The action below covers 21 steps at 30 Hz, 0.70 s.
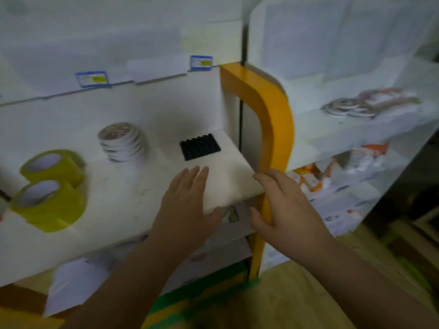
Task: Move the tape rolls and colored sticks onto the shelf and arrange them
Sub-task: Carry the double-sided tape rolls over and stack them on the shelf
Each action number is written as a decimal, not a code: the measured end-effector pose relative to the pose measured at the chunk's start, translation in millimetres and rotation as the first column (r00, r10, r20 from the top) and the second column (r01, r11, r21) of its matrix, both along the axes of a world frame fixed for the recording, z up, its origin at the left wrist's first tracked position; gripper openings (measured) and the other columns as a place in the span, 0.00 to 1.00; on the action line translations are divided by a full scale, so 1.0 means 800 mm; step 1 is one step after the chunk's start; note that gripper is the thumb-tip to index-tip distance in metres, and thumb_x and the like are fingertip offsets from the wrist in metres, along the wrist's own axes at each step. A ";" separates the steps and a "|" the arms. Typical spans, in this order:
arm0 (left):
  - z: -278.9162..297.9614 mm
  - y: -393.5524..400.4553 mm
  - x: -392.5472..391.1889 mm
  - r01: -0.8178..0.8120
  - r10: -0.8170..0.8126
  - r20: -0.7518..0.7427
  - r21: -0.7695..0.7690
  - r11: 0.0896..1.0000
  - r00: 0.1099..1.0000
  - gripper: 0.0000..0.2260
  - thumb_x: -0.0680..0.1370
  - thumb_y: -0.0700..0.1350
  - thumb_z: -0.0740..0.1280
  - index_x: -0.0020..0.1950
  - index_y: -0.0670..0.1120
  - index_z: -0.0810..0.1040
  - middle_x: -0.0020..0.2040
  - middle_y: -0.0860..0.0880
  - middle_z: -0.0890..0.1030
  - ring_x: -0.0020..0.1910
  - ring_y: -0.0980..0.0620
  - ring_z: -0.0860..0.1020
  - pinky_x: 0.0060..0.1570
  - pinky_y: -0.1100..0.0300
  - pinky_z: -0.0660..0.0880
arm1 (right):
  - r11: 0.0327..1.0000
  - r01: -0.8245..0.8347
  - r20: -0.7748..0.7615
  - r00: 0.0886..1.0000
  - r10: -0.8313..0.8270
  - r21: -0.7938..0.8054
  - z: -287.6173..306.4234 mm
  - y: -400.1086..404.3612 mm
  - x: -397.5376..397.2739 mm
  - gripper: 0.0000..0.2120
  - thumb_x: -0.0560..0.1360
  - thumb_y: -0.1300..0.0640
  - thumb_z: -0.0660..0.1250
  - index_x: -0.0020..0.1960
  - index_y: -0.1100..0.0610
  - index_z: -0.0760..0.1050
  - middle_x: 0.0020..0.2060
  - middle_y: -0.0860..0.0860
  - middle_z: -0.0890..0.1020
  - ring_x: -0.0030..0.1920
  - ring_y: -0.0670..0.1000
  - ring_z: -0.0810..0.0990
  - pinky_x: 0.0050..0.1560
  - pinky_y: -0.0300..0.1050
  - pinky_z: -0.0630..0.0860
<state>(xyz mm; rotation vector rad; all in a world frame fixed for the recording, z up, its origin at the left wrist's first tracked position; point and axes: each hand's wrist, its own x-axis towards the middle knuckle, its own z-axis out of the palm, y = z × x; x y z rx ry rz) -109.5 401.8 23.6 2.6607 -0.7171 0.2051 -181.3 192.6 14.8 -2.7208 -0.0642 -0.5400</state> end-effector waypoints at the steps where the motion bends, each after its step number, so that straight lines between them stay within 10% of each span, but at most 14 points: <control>1: 0.000 -0.016 -0.012 0.014 -0.014 0.004 -0.020 1.000 1.000 0.37 0.76 0.59 0.66 0.80 0.47 0.56 0.78 0.47 0.60 0.78 0.46 0.55 0.76 0.46 0.58 | 1.000 0.018 -0.003 1.000 -0.018 -0.005 0.001 -0.017 -0.016 0.30 0.76 0.47 0.66 0.74 0.54 0.65 0.70 0.52 0.68 0.68 0.54 0.68 0.67 0.51 0.71; 9: 0.005 -0.150 -0.084 0.151 -0.146 0.054 -0.100 0.983 0.988 0.37 0.74 0.61 0.65 0.78 0.45 0.62 0.75 0.43 0.66 0.74 0.41 0.63 0.70 0.41 0.66 | 0.971 0.238 -0.022 0.971 -0.238 -0.008 0.009 -0.155 -0.122 0.29 0.76 0.47 0.67 0.74 0.52 0.65 0.72 0.53 0.67 0.70 0.56 0.67 0.67 0.53 0.70; 21: 0.005 -0.327 -0.058 0.254 -0.258 -0.044 -0.084 0.964 0.965 0.38 0.74 0.58 0.69 0.79 0.56 0.53 0.80 0.50 0.53 0.78 0.48 0.49 0.75 0.47 0.56 | 0.908 0.418 -0.078 0.905 -0.418 -0.013 -0.002 -0.291 -0.166 0.31 0.77 0.44 0.64 0.76 0.50 0.61 0.75 0.51 0.62 0.75 0.53 0.60 0.71 0.52 0.67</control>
